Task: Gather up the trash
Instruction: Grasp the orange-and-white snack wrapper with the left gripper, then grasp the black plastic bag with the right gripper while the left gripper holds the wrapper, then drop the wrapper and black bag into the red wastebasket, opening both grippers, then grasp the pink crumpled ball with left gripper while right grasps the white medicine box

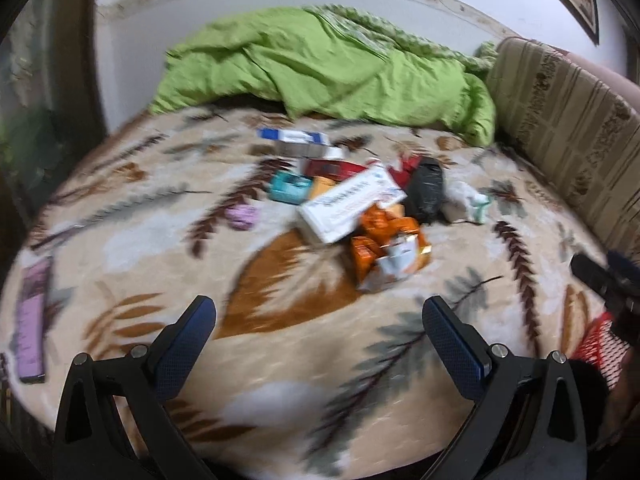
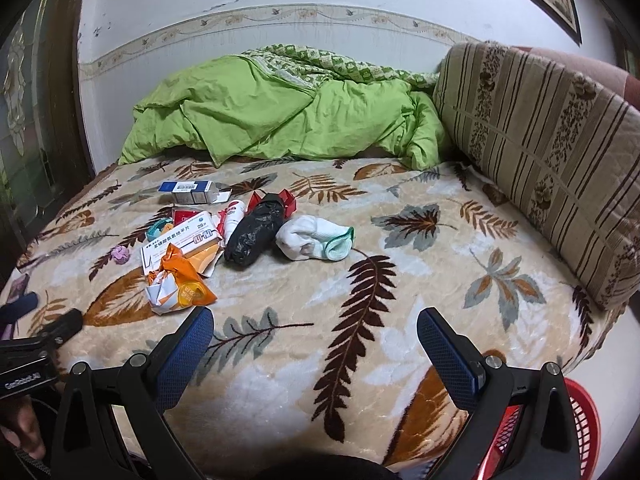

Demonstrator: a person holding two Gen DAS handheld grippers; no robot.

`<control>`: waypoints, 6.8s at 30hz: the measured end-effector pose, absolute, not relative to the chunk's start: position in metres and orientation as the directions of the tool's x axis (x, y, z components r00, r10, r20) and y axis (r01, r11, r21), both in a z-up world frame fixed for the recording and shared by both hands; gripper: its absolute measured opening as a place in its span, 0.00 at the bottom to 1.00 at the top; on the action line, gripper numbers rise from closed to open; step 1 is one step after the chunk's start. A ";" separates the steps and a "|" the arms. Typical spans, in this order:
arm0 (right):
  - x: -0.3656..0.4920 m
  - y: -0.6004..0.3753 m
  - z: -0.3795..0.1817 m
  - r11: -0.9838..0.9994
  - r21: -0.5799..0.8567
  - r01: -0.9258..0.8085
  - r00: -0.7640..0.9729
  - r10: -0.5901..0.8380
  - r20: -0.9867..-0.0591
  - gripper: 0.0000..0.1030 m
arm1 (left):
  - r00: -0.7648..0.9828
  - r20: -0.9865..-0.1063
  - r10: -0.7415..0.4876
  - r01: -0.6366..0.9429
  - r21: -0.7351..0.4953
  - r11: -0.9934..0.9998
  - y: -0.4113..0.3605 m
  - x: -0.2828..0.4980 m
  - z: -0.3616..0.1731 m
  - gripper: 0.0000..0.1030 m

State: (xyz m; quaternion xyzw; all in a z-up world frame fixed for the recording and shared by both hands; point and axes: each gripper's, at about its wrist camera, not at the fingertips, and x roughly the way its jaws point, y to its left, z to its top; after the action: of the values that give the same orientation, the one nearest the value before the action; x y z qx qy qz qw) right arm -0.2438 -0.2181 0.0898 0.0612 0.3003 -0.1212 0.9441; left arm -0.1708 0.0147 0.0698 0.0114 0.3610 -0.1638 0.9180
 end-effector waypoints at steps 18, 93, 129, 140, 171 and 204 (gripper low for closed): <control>-0.233 -0.251 0.080 0.932 0.264 0.248 0.766 -0.022 -0.642 0.99 | 0.524 -0.764 -0.378 0.393 -0.177 0.902 -0.050 -0.095 0.033 0.47; -0.272 -0.280 0.105 0.841 0.529 0.109 0.841 0.206 -0.500 0.41 | 0.577 -0.638 -0.510 0.603 -0.087 0.793 -0.076 -0.190 0.102 0.48; -0.421 -0.400 0.098 0.746 0.483 0.457 0.795 -0.100 -0.598 0.56 | 0.195 -0.716 -0.670 0.847 -0.221 0.484 -0.224 -0.256 0.105 0.72; -0.293 -0.313 0.093 0.872 0.434 0.226 0.802 0.087 -0.591 0.61 | 0.492 -0.673 -0.552 0.634 -0.158 0.757 -0.091 -0.188 0.117 0.74; -0.210 -0.253 0.059 0.890 0.438 0.124 0.711 0.228 -0.665 0.61 | 0.575 -0.785 -0.233 0.147 -0.181 0.972 0.059 0.012 0.024 0.30; -0.086 -0.149 0.045 0.788 0.539 -0.298 0.330 0.615 -0.716 0.51 | 0.657 -0.706 -0.266 0.095 -0.273 0.957 0.092 -0.022 0.052 0.29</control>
State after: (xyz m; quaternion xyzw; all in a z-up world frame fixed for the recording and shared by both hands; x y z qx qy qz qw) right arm -0.0861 -0.1486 0.0451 0.1572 0.5036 0.2852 0.8002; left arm -0.0215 0.0923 0.0517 -0.1063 0.4021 -0.1000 0.9039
